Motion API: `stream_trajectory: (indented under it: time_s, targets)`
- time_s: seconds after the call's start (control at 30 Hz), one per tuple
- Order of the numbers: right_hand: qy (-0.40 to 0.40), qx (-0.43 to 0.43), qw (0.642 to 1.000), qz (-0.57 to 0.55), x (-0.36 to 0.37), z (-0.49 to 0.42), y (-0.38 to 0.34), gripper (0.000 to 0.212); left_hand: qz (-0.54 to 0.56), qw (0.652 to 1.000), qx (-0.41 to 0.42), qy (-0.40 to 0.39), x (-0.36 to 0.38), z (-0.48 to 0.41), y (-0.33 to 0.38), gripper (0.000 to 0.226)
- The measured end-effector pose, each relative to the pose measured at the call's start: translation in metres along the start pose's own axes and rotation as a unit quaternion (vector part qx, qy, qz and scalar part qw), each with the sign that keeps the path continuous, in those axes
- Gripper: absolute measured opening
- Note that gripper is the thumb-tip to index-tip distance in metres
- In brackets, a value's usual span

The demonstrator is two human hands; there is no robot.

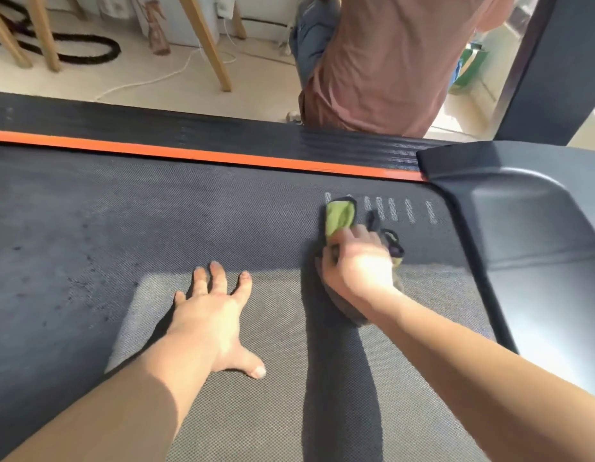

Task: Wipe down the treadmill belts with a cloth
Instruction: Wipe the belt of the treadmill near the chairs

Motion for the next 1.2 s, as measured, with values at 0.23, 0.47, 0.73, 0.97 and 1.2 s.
stream_trajectory:
  time_s: [0.23, 0.47, 0.73, 0.97, 1.2]
  targets:
    - [-0.055, -0.204, 0.975, 0.064, -0.005, -0.029, 0.033, 0.035, 0.004, 1.000, -0.001, -0.001, -0.002, 0.002, -0.001, 0.162]
    - [-0.050, 0.153, 0.986, 0.029, 0.007, -0.042, 0.014, 0.058, -0.003, 1.000, -0.003, 0.001, -0.001, 0.001, -0.001, 0.161]
    - [-0.041, -0.109, 0.992, 0.048, -0.001, -0.020, 0.031, 0.033, -0.001, 1.000, -0.006, -0.014, -0.002, 0.005, -0.001, 0.161]
    - [-0.019, 0.100, 0.995, -0.001, 0.007, -0.020, -0.001, 0.036, -0.004, 1.000, -0.006, -0.008, -0.002, 0.002, -0.001, 0.161]
    - [-0.126, -0.403, 0.904, 0.060, 0.014, 0.036, -0.051, 0.048, 0.005, 1.000, -0.006, -0.012, -0.001, 0.001, -0.002, 0.161]
Point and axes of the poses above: each hand's wrist, its own z-axis away from the middle knuckle, its own x-axis out of the palm, y = z × x, the point moved 8 cm from there along -z, towards the middle knuckle, and after that the axes turned 11 degrees about -y, right-handed, at the moved point
